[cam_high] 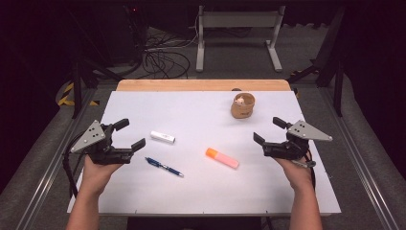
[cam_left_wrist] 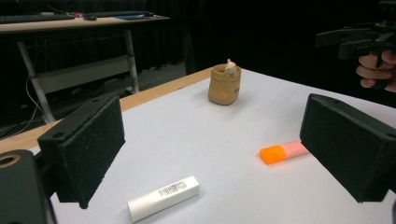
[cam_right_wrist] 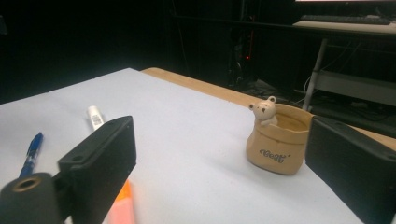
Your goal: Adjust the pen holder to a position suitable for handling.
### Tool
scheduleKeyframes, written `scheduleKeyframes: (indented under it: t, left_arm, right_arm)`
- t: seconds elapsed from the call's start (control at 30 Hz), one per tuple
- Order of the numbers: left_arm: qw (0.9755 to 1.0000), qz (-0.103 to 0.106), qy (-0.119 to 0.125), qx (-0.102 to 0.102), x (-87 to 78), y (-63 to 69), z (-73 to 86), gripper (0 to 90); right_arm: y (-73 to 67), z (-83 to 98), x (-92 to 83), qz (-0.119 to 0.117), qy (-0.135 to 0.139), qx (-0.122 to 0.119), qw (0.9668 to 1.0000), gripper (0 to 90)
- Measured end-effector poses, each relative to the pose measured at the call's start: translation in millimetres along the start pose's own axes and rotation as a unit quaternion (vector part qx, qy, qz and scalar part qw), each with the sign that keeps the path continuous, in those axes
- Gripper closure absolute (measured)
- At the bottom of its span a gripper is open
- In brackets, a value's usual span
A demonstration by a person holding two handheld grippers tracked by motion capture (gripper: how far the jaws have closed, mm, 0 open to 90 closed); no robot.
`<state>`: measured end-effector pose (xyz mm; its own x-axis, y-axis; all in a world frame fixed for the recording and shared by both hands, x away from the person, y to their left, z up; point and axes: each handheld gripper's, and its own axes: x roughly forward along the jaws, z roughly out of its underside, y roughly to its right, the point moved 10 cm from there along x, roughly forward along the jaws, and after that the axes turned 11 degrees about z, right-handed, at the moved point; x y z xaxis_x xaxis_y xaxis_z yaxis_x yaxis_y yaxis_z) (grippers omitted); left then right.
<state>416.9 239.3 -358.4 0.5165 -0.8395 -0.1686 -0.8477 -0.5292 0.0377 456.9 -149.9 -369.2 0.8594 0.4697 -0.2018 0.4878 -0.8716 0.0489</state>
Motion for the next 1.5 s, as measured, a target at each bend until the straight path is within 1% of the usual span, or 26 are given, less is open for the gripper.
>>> scheduleKeyframes:
  t: [0.17,0.23,0.37,0.4,0.43,0.47,0.6,0.7,0.77,0.9,1.13,1.17,1.37,1.5]
  left_arm:
    - [1.0,0.002,-0.003,0.0,0.8,0.5,0.9,7.2]
    - [1.0,0.003,-0.004,0.0,1.4,0.9,1.4,7.2]
    - [1.0,0.003,-0.006,0.0,1.4,0.9,2.0,7.2]
    - [1.0,0.003,-0.006,0.0,1.3,0.8,2.2,7.2]
    - [1.0,0.003,-0.006,-0.001,1.2,0.8,2.2,7.2]
    - [1.0,0.003,-0.006,-0.001,1.2,0.5,2.4,7.2]
    - [1.0,0.003,-0.006,-0.001,1.5,0.5,2.6,7.2]
    - [1.0,0.003,-0.006,-0.001,1.5,0.4,2.6,7.3]
    - [1.0,0.003,-0.006,-0.001,1.5,0.5,2.4,7.3]
    - [1.0,0.004,-0.007,-0.001,1.7,0.5,2.8,7.3]
    - [1.0,0.006,-0.006,-0.002,2.4,0.6,3.3,7.3]
    - [1.0,0.005,-0.008,-0.002,2.4,0.5,3.6,7.3]
    - [0.9999,0.008,-0.008,-0.003,2.9,1.0,3.7,7.4]
    - [0.9998,0.015,0.004,-0.011,3.4,1.9,2.2,7.2]
  right_arm:
    - [-3.6,5.2,1.3,-0.012,-0.016,-0.013,0.9997,22.2]
    - [-5.1,7.5,2.6,-0.017,-0.023,-0.017,0.9995,25.3]
    - [-9.1,15.4,6.1,-0.028,-0.046,-0.027,0.9982,29.9]
    - [-10.1,17.3,6.9,-0.029,-0.052,-0.029,0.9978,30.5]
    - [-10.1,17.3,6.9,-0.029,-0.052,-0.029,0.9978,30.5]
    - [-12.0,20.3,8.8,-0.032,-0.059,-0.037,0.9971,31.6]
    - [-15.7,25.9,12.3,-0.038,-0.072,-0.049,0.9955,32.9]
    - [-17.7,28.5,13.5,-0.041,-0.079,-0.051,0.9948,33.9]
    - [-21.4,32.5,15.8,-0.048,-0.088,-0.054,0.9935,34.7]
    - [-24.0,36.6,18.1,-0.054,-0.099,-0.059,0.9918,35.9]
    - [-28.9,42.2,22.1,-0.061,-0.113,-0.063,0.9897,38.0]
    - [-31.3,45.8,24.1,-0.064,-0.121,-0.067,0.9883,38.4]
    - [-37.1,52.9,28.9,-0.069,-0.136,-0.073,0.9856,39.1]
    - [-40.1,57.2,31.6,-0.071,-0.145,-0.077,0.9839,39.8]
